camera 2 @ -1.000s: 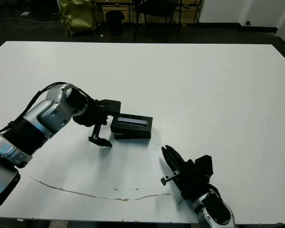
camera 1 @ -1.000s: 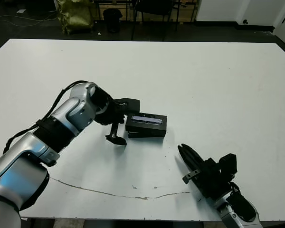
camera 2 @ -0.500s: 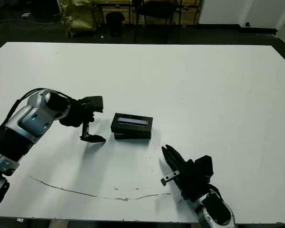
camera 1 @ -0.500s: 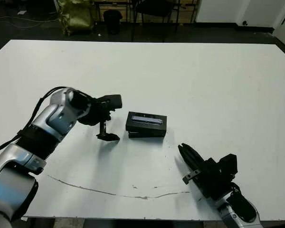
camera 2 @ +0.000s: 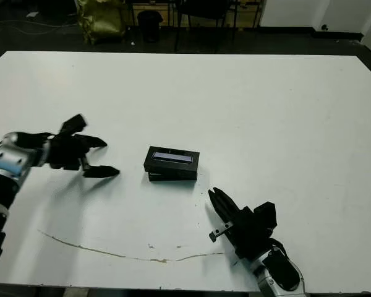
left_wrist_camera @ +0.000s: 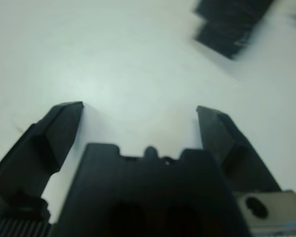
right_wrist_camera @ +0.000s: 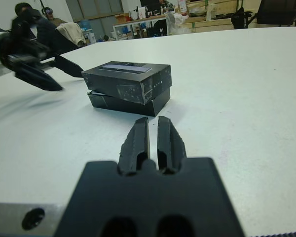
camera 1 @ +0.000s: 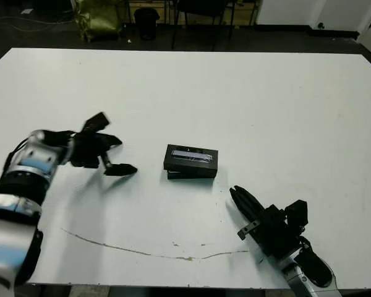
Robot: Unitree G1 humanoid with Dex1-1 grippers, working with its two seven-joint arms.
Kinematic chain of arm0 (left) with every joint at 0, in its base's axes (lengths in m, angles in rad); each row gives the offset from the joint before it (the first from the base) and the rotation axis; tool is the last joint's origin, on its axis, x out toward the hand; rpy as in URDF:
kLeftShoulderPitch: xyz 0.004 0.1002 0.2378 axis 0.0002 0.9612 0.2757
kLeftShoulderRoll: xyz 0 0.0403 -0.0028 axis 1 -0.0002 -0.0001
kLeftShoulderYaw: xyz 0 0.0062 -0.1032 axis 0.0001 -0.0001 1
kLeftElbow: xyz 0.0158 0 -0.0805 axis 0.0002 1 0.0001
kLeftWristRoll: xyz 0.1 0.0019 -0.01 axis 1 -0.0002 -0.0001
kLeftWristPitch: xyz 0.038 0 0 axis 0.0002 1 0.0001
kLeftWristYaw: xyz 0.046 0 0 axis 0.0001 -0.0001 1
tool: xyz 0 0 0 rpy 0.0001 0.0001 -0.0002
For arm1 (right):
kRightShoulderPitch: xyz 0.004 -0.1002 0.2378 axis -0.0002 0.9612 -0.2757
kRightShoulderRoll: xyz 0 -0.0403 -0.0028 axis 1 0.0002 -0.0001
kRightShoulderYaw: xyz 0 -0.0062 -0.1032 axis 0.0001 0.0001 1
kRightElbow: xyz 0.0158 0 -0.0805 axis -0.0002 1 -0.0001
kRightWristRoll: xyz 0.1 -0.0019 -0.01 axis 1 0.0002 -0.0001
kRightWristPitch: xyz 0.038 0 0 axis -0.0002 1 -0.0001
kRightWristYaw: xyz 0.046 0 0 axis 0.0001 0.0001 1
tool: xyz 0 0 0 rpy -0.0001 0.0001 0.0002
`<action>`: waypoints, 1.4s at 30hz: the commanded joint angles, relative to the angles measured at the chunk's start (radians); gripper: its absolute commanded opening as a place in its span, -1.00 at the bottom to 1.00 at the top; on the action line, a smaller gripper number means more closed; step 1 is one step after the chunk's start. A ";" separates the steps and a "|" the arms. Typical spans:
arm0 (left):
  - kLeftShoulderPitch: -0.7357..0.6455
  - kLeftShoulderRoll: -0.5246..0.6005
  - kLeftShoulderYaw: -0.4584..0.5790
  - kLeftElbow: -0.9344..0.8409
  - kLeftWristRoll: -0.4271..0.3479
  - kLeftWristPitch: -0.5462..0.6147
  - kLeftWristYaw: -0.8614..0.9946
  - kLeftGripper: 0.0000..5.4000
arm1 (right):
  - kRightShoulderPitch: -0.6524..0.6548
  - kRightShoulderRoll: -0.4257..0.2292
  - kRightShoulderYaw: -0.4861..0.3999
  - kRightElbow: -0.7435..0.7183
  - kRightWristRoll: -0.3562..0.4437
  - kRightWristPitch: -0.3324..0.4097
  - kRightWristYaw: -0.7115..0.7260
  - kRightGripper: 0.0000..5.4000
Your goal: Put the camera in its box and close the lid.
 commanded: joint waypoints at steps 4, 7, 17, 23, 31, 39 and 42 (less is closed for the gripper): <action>-0.012 0.048 -0.010 -0.052 -0.170 -0.129 -0.159 0.99 | 0.004 -0.012 -0.011 0.030 0.017 0.021 0.010 -1.00; 0.020 0.073 -0.069 -0.185 -0.289 -0.118 -0.159 0.99 | 0.006 -0.017 -0.017 0.023 0.008 0.028 0.000 -1.00; 0.045 0.027 -0.163 -0.349 -0.485 -0.091 -0.159 0.99 | 0.024 -0.022 -0.035 -0.004 -0.016 0.038 -0.039 -1.00; 0.048 -0.069 -0.115 -0.309 -0.436 -0.206 -0.159 0.99 | 0.031 -0.035 -0.035 -0.027 -0.037 0.035 -0.050 -1.00; 0.008 -0.150 -0.099 -0.207 -0.356 -0.233 -0.159 0.99 | 0.035 -0.044 -0.041 -0.057 -0.005 0.054 -0.041 -1.00; -0.056 -0.211 -0.043 -0.063 -0.237 -0.297 -0.149 0.99 | 0.037 -0.044 -0.030 -0.052 -0.027 0.062 -0.059 -1.00; -0.075 -0.224 -0.033 -0.030 -0.198 -0.328 -0.138 0.99 | 0.038 -0.040 -0.032 -0.050 -0.024 0.061 -0.060 -1.00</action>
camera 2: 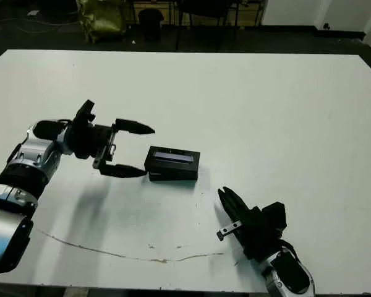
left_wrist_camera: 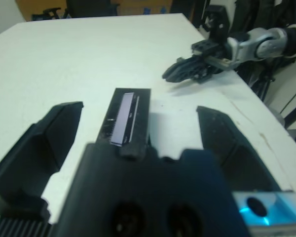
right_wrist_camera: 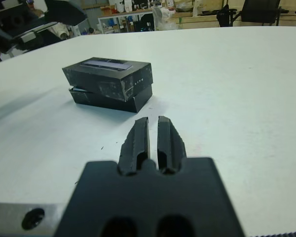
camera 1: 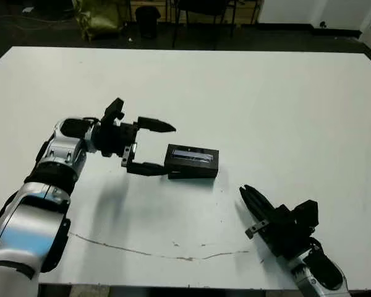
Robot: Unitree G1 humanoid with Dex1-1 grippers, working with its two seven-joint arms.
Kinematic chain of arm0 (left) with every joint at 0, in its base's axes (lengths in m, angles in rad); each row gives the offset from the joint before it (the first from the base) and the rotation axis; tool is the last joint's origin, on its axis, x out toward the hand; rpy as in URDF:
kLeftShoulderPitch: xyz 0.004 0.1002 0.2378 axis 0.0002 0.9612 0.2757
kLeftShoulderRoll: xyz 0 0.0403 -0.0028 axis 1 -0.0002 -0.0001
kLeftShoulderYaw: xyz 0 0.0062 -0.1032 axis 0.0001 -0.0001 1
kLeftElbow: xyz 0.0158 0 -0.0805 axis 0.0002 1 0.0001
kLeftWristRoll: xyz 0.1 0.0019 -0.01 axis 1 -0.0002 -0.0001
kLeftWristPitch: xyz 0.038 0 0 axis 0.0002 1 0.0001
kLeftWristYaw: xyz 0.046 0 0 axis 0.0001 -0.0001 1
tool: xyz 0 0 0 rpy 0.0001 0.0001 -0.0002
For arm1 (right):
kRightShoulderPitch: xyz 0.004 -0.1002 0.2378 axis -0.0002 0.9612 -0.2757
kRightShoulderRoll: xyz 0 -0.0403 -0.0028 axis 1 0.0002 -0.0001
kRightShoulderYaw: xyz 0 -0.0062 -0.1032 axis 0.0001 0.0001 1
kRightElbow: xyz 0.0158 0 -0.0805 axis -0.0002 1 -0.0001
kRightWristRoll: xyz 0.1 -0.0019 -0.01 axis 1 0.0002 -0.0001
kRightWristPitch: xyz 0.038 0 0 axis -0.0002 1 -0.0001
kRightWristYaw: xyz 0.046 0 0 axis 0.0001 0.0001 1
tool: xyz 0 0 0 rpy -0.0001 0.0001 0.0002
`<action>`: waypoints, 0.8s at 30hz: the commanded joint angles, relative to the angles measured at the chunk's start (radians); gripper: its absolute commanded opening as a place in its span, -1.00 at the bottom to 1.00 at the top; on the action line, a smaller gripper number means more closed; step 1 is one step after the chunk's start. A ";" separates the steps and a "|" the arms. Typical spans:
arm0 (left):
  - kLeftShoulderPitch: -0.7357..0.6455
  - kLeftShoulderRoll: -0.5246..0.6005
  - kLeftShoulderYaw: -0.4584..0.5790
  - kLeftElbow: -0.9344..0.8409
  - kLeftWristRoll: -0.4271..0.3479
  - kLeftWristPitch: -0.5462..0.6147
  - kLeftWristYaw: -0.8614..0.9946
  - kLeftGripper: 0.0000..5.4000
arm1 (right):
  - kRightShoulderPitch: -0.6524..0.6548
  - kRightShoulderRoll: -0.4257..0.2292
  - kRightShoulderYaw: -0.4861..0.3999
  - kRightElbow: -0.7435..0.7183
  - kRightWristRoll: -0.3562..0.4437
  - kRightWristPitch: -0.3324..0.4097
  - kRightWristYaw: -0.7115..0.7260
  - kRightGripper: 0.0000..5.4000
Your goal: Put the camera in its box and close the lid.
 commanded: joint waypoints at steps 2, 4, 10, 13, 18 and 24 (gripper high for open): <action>-0.026 -0.012 0.017 0.052 0.065 -0.035 0.017 0.99 | 0.017 -0.007 -0.003 -0.001 -0.016 0.021 -0.017 -1.00; -0.034 -0.016 0.024 0.067 0.082 -0.036 0.021 0.99 | 0.021 -0.010 -0.001 -0.015 -0.022 0.038 -0.028 -1.00; -0.052 -0.024 0.039 0.102 0.133 -0.049 0.048 0.99 | 0.013 -0.003 -0.002 0.019 -0.007 0.012 -0.008 -1.00; -0.060 -0.026 0.046 0.118 0.149 -0.044 0.047 0.99 | 0.015 -0.017 0.007 0.002 -0.054 0.034 -0.033 -1.00; -0.067 -0.032 0.061 0.136 0.165 -0.053 0.046 0.99 | 0.013 -0.008 0.000 0.018 -0.020 0.014 -0.007 -1.00; -0.076 -0.037 0.069 0.161 0.187 -0.044 0.042 0.99 | 0.019 -0.008 -0.005 0.005 0.001 0.029 -0.008 -1.00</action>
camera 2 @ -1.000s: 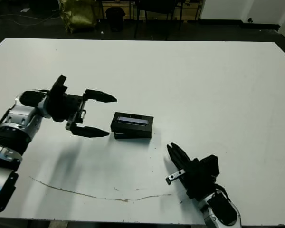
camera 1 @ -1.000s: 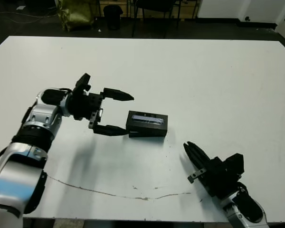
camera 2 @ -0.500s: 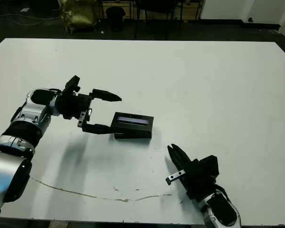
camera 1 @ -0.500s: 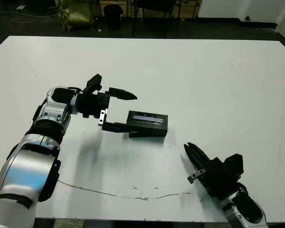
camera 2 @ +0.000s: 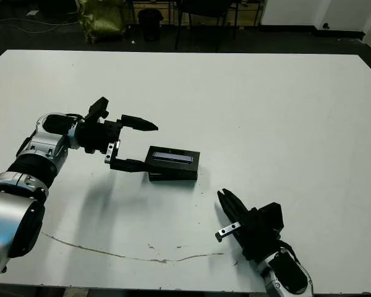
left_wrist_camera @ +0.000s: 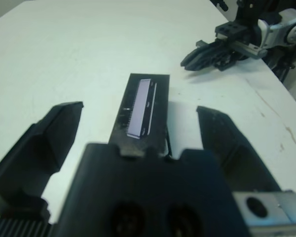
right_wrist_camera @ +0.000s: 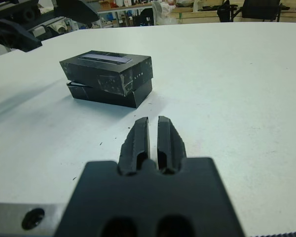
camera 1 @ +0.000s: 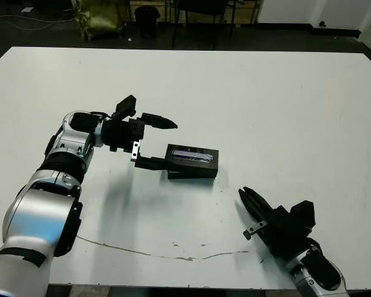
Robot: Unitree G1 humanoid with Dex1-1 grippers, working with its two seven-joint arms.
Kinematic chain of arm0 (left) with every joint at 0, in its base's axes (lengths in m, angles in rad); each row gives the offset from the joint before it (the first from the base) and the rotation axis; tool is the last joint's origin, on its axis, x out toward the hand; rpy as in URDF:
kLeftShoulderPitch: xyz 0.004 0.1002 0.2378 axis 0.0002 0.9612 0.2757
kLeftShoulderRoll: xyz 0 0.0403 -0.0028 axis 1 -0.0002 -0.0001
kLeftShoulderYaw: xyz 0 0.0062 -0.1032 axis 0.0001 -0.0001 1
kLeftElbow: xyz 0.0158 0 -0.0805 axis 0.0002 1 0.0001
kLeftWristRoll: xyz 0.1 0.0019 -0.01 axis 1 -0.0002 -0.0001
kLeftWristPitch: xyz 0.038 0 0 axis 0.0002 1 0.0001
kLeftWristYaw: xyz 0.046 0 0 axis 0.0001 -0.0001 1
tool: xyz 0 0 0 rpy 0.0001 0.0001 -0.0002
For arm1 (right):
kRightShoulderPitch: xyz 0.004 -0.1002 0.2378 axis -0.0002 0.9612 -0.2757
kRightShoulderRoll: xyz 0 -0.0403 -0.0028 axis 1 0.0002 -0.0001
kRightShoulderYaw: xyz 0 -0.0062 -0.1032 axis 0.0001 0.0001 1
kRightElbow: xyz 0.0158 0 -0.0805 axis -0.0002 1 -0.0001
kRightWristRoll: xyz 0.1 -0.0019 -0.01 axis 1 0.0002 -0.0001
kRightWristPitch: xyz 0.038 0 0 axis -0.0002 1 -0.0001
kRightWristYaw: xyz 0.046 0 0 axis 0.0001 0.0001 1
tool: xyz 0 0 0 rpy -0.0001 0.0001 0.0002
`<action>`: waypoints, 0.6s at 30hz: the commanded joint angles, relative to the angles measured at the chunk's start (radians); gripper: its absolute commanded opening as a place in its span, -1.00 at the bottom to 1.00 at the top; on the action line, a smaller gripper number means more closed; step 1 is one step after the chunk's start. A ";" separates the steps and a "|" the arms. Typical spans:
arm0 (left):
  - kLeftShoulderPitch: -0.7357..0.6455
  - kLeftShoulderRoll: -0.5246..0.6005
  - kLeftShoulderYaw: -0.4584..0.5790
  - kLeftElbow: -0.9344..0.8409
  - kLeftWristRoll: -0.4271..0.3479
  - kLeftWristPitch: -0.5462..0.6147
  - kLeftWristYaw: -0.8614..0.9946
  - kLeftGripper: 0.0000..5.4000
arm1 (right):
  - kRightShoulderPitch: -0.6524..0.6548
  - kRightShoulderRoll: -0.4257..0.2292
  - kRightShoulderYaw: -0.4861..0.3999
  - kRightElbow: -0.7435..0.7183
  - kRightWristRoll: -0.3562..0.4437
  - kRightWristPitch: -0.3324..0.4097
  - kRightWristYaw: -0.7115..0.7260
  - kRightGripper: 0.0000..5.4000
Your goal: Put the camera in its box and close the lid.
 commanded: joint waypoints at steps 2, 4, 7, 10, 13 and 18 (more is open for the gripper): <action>-0.012 -0.003 0.008 0.035 0.024 0.004 -0.010 0.99 | 0.019 -0.004 -0.008 -0.003 0.015 0.027 -0.004 -1.00; -0.013 -0.004 0.007 0.040 0.032 0.002 -0.006 0.99 | 0.019 -0.007 -0.007 0.000 0.009 0.027 -0.005 -1.00; -0.018 -0.007 0.010 0.047 0.041 0.008 -0.008 0.99 | 0.021 -0.015 -0.005 -0.009 -0.005 0.043 -0.014 -1.00; -0.019 -0.011 0.011 0.052 0.050 -0.008 0.004 0.99 | 0.019 -0.011 -0.002 -0.006 -0.003 0.027 -0.008 -1.00; -0.024 -0.016 0.012 0.063 0.058 -0.006 0.015 0.99 | 0.015 -0.014 -0.001 -0.001 -0.018 0.032 -0.013 -1.00; -0.034 -0.023 0.008 0.077 0.082 0.000 0.042 0.99 | 0.017 -0.016 0.000 -0.007 -0.034 0.045 -0.023 -1.00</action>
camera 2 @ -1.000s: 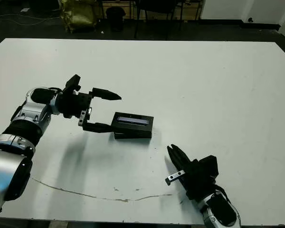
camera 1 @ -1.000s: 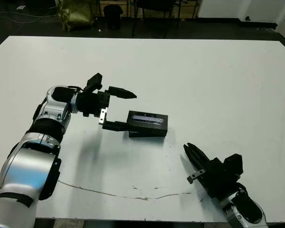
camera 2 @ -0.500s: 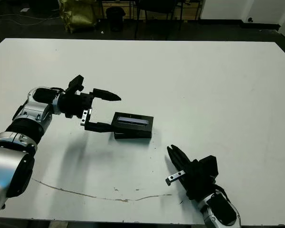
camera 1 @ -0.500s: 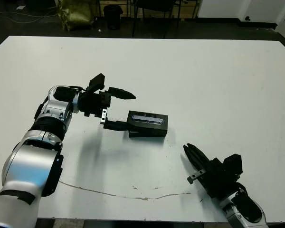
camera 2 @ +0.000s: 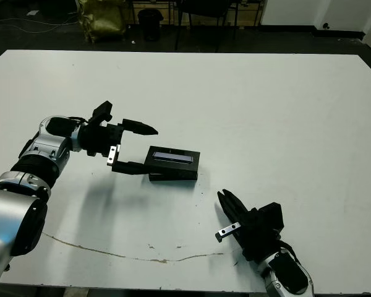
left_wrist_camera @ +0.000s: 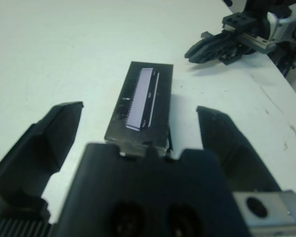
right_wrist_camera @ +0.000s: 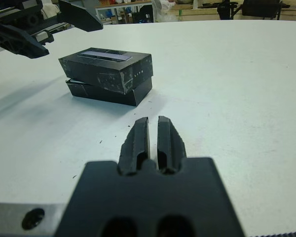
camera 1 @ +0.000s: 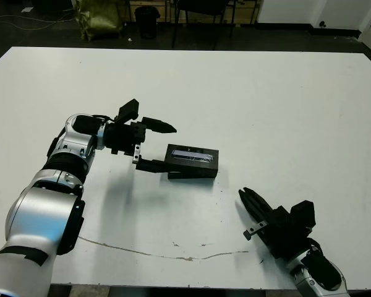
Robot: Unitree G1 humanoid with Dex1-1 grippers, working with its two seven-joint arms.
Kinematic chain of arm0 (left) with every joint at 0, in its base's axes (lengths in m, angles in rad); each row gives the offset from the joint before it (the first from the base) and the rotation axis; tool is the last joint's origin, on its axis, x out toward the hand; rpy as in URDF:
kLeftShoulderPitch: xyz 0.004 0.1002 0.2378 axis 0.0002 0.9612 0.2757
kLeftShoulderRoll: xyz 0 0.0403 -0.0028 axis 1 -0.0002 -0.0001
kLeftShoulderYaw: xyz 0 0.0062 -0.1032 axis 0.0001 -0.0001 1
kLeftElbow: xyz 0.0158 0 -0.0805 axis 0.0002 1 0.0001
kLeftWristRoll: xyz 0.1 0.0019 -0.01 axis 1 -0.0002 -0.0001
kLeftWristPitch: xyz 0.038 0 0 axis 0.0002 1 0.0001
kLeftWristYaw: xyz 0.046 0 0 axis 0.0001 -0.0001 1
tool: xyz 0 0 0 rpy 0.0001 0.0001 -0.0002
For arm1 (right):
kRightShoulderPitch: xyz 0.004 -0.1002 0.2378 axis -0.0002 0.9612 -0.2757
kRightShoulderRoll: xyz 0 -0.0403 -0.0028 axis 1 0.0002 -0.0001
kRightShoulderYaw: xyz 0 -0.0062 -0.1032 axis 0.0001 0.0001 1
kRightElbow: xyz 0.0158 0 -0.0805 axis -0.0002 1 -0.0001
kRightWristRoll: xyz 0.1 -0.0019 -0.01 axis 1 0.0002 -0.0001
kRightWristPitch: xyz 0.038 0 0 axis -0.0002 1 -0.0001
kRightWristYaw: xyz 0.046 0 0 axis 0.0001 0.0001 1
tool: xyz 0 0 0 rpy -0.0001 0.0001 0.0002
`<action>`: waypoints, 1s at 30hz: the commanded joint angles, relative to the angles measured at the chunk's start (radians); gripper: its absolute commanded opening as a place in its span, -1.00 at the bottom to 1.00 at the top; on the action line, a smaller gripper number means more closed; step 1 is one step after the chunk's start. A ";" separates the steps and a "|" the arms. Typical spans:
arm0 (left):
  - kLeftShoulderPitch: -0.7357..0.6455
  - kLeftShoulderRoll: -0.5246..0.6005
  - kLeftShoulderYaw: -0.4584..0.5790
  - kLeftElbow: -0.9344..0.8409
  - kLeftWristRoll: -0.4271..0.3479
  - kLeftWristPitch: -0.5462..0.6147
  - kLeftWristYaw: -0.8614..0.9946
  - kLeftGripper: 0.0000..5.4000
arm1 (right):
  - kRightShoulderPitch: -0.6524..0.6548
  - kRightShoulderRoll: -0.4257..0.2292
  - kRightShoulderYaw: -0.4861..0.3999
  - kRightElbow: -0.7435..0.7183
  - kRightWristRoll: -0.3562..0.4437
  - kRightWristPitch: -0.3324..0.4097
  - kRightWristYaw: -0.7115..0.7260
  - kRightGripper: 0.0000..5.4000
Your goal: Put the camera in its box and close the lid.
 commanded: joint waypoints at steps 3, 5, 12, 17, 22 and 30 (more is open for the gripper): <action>-0.021 -0.007 -0.001 0.028 0.041 -0.002 0.041 0.99 | 0.016 -0.007 -0.006 0.016 -0.007 0.010 -0.002 -1.00; -0.022 -0.010 0.002 0.034 0.047 0.002 0.055 0.99 | 0.015 -0.008 -0.007 0.022 -0.005 0.004 0.005 -1.00; -0.032 -0.009 0.000 0.054 0.074 0.034 0.079 0.99 | 0.021 -0.003 -0.005 0.017 0.003 0.010 -0.002 -1.00; -0.037 -0.012 0.002 0.064 0.080 0.041 0.057 0.99 | 0.020 -0.008 -0.003 0.021 0.000 -0.003 0.004 -1.00; -0.041 -0.015 0.004 0.069 0.085 0.046 0.034 0.99 | 0.024 0.002 -0.007 0.021 0.014 0.002 0.000 -1.00; -0.049 -0.019 0.000 0.078 0.095 0.075 -0.018 0.99 | 0.021 0.002 -0.006 0.032 0.002 -0.022 -0.003 -1.00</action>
